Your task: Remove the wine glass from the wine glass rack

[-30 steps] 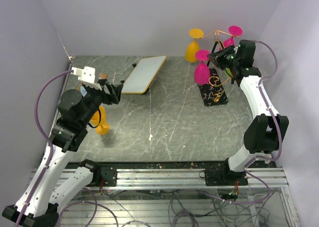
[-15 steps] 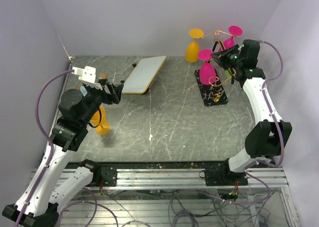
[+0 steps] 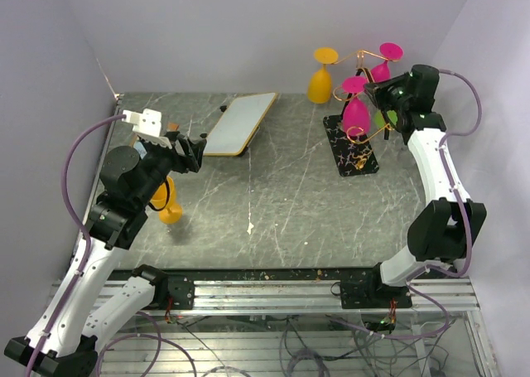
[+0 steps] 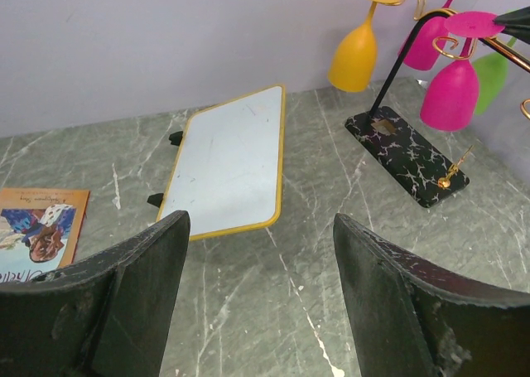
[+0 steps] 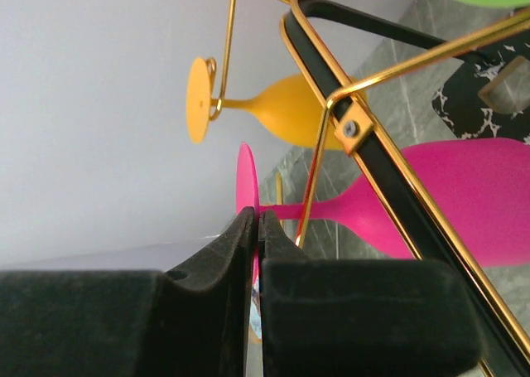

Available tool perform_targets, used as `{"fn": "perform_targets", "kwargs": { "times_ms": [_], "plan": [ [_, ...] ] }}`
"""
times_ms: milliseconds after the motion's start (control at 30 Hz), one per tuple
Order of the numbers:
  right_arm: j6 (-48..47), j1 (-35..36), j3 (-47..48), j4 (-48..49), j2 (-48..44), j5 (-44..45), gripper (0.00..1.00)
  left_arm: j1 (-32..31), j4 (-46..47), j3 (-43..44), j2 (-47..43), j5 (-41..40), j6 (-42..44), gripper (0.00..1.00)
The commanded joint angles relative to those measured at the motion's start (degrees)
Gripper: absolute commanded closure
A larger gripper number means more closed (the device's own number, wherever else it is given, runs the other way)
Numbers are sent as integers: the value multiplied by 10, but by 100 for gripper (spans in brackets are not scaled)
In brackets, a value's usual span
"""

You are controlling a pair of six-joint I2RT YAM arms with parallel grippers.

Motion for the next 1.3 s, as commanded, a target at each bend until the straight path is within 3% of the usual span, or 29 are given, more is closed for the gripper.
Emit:
{"fn": "perform_targets", "kwargs": {
  "times_ms": [0,433,700,867,1000,1267],
  "plan": [
    [18,-5,40,32,29,-2,97,-6,29,-4,0,-2,3,19],
    [11,22,146,74,129,-141,100,-6,27,-5,1,-5,5,19],
    [-22,86,162,108,119,-234,100,-6,26,-6,10,-6,2,20],
    [-12,141,96,232,69,-327,100,-5,30,2,32,-12,-5,20],
    [56,177,17,354,11,-379,100,-5,28,21,44,-7,-43,20],
    [246,208,-171,585,-150,-312,100,-5,64,47,63,133,-219,17]
  ]
}}
